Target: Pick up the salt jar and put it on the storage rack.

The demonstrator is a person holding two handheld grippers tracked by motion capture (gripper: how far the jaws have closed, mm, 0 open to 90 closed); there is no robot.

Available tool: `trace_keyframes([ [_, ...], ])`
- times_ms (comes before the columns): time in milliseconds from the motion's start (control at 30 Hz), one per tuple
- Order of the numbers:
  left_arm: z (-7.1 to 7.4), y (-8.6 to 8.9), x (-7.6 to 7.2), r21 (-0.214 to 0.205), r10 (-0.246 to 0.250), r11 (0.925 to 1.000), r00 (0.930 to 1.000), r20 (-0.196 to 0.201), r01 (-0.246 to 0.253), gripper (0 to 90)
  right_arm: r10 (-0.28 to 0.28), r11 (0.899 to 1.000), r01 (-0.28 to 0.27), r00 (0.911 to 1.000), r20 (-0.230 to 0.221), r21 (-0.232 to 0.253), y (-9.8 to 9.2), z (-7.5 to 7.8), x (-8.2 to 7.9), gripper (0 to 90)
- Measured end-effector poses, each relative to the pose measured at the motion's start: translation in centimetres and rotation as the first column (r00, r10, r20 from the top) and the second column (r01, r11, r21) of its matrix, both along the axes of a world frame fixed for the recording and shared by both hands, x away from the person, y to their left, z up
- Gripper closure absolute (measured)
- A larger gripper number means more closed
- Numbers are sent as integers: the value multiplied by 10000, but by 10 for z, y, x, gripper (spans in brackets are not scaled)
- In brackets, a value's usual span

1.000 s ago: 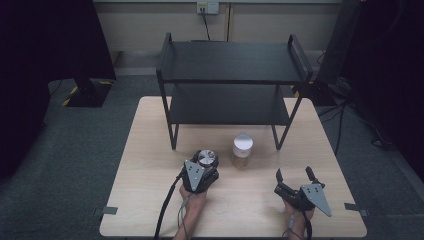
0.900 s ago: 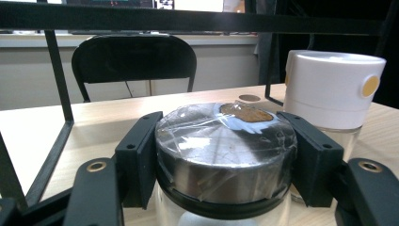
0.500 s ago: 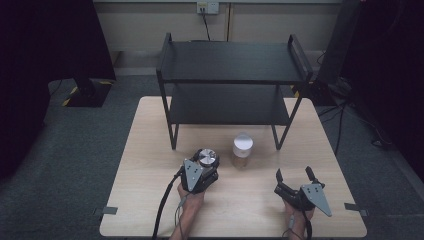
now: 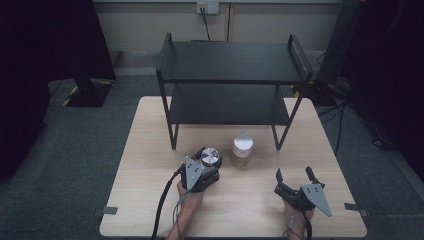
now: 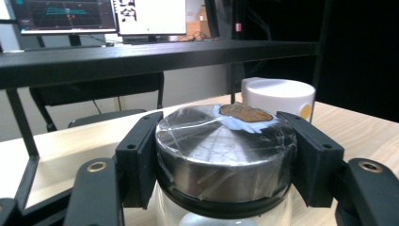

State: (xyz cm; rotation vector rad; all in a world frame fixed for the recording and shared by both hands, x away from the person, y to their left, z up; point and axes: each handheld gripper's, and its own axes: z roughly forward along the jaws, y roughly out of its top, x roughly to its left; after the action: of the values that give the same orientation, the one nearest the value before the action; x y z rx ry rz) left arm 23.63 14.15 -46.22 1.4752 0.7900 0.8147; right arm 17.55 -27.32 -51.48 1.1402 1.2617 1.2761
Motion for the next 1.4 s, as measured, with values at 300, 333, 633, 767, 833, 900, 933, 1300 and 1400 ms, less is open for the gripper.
trace_keyframes([
  [300,16,9,1,-150,-566,9983,9980,267,570,353,-14,10000,14,10000,-2,1,0,0,0,6],
  [333,19,11,2,-192,-640,9977,9976,261,645,353,-13,10000,13,10000,-2,-3,0,0,0,6],
  [633,38,20,6,-211,-983,9949,9947,315,990,353,-19,10000,19,10000,-3,2,0,0,0,6],
  [767,45,26,9,-392,-1191,9920,9924,317,1203,353,-20,10000,20,10000,-1,2,0,0,0,6],
  [833,48,29,11,-550,-1285,9900,9913,285,1299,353,-49,10000,49,10000,-5,2,1,0,0,6],
  [900,52,33,15,-787,-1429,9864,9895,228,1443,353,-67,10000,67,10000,-10,6,1,0,0,6],
  [933,55,34,17,-782,-1501,9854,9884,248,1516,353,-68,10000,68,10000,-7,0,1,0,0,6],
  [1300,97,46,28,-378,-2228,9737,9735,508,2248,352,-63,10000,63,10000,-5,13,1,0,0,6],
  [1400,109,50,32,-314,-2473,9679,9673,556,2493,353,-99,9999,99,10000,-9,46,1,0,0,6],
])
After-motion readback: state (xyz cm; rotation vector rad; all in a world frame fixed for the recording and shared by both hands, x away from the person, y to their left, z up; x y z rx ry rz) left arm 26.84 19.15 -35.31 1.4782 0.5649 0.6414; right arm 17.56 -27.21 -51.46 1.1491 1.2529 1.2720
